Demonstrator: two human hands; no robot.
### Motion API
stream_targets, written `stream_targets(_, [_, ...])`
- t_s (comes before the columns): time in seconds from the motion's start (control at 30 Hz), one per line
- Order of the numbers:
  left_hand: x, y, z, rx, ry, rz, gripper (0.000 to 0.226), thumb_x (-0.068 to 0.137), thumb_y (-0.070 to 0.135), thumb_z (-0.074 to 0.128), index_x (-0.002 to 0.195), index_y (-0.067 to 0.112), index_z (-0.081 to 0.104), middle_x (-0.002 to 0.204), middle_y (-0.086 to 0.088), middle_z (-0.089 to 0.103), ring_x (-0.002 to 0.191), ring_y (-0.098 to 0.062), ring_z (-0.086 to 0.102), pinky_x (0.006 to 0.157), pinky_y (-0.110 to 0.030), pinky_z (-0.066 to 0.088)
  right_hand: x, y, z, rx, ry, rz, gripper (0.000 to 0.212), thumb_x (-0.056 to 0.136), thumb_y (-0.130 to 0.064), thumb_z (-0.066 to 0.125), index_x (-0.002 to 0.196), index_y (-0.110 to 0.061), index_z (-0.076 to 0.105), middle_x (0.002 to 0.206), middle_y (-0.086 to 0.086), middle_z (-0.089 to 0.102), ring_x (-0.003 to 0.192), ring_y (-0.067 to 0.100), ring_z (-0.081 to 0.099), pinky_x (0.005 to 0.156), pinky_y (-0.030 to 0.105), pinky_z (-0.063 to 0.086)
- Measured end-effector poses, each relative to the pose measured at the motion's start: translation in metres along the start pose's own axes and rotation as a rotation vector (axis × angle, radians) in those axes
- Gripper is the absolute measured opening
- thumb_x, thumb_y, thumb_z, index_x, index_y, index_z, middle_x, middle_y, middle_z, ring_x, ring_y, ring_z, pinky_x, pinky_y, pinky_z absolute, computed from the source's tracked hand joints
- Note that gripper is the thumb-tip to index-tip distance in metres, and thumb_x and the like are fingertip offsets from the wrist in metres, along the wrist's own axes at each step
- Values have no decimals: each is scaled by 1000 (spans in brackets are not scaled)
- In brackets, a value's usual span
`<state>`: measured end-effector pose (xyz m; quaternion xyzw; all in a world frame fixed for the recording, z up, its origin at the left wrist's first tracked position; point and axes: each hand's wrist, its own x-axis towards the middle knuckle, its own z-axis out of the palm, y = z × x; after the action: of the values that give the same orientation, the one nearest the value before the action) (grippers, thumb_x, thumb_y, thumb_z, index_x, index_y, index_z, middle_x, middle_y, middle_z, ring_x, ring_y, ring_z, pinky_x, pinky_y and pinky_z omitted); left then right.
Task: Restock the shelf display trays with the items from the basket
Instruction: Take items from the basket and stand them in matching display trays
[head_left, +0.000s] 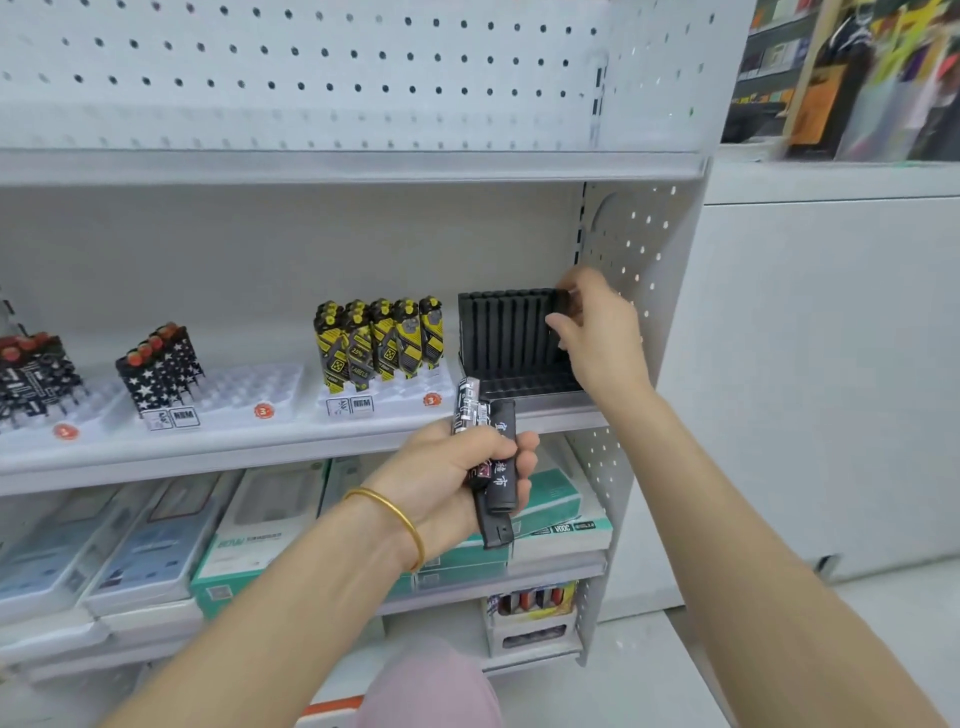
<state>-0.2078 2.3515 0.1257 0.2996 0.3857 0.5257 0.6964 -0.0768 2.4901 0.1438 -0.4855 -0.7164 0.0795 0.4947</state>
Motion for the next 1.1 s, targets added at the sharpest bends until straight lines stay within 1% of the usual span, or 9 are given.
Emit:
stream_targets(0.27, [4,-1,-7,-1,-12,28,33,88,-8,48,121,-4,50,75,-10,68,54,-15,62,49,-24,51,-5,-1,-1,-207,-36,-60,51,89,6,37,135,-15,48,113,17,55,96,29,54,80,30,43])
stream_targets(0.37, [4,-1,-7,15,-20,50,32,87,-8,50,118,-3,51,78,-10,69,55,-15,62,50,-24,52,-22,-16,-15,-83,32,-35,42,90,-1,41,127,-17,53,101,6,61,87,17,55,78,28,44])
stream_targets(0.5, [7,-2,-2,44,-16,95,20,86,-9,50,100,3,55,75,-10,68,55,-15,61,49,-25,51,-50,-41,-38,234,-390,120,12,89,-27,59,85,-20,68,69,-7,64,57,7,59,52,26,47])
stream_targets(0.63, [10,-4,5,64,-49,97,17,87,-7,50,95,6,57,73,-9,66,56,-16,61,49,-24,50,-59,-39,-44,417,-660,192,7,85,-14,65,80,-17,68,60,-6,63,55,5,56,48,20,38])
stream_targets(0.7, [11,-5,3,67,-39,59,15,87,-3,55,98,6,58,78,-11,67,59,-16,63,50,-25,52,-54,-33,-48,474,-571,240,8,86,-12,65,80,-17,66,64,-5,64,57,5,57,48,18,39])
stream_targets(0.8, [13,-6,-1,57,27,-4,10,88,0,57,94,7,57,77,-13,69,57,-17,65,49,-25,52,-36,-30,-54,461,-201,268,6,88,-10,62,86,-15,60,76,4,65,54,7,58,43,18,42])
stream_targets(0.9, [14,-8,-2,37,54,-27,10,88,-1,56,94,7,57,70,-12,65,50,-14,57,44,-22,47,-15,-26,-45,106,99,101,12,88,-8,57,96,-14,50,81,8,58,64,19,61,57,31,50])
stream_targets(0.97, [14,-8,-2,12,41,-35,11,88,-2,55,94,7,56,68,-10,60,48,-12,50,42,-20,43,-7,-23,-34,-151,121,28,9,89,-4,52,98,-7,50,88,13,59,78,31,56,70,40,49])
stream_targets(1.1, [14,-8,-3,17,-3,-34,11,87,-1,55,93,8,55,65,-6,55,47,-9,44,42,-18,40,4,-11,-16,-309,84,57,19,89,6,44,103,-3,52,95,14,59,73,26,45,63,33,40])
